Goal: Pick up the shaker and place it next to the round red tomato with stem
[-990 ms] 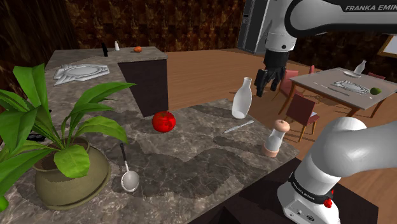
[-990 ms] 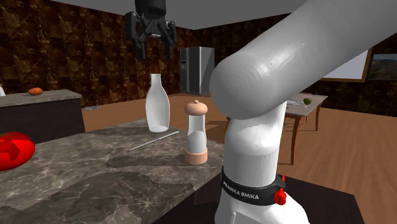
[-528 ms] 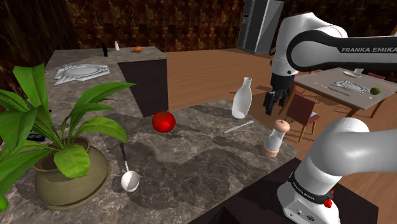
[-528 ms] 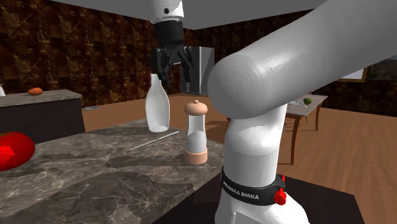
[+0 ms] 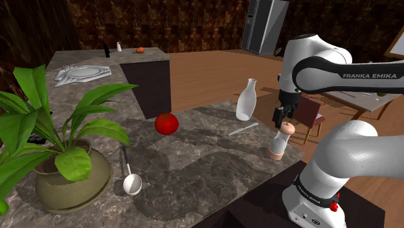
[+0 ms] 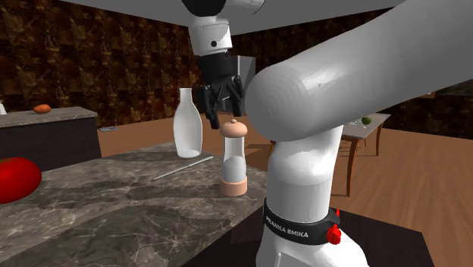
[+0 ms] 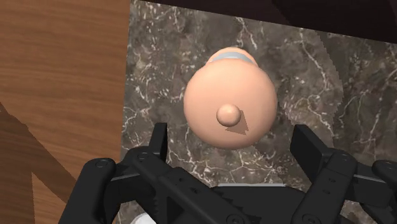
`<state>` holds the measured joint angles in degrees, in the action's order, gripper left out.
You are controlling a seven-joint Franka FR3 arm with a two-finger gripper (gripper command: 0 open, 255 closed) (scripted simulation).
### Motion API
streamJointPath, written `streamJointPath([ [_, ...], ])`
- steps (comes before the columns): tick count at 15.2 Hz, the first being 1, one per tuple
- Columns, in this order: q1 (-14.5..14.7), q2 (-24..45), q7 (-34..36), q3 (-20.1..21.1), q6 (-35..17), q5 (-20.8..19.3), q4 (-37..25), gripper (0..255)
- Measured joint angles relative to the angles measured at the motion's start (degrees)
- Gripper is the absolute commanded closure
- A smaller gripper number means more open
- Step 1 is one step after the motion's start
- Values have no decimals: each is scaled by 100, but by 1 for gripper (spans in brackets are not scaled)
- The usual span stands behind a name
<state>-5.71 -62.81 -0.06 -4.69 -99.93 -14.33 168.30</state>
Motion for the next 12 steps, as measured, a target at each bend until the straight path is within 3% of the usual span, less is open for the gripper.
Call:
streamJointPath([
  [9,-51,-21,13,-62,-281,-81,298,0],
  [10,-51,-21,13,-62,-281,-81,298,255],
  [12,-51,-22,13,-61,-281,-81,297,255],
])
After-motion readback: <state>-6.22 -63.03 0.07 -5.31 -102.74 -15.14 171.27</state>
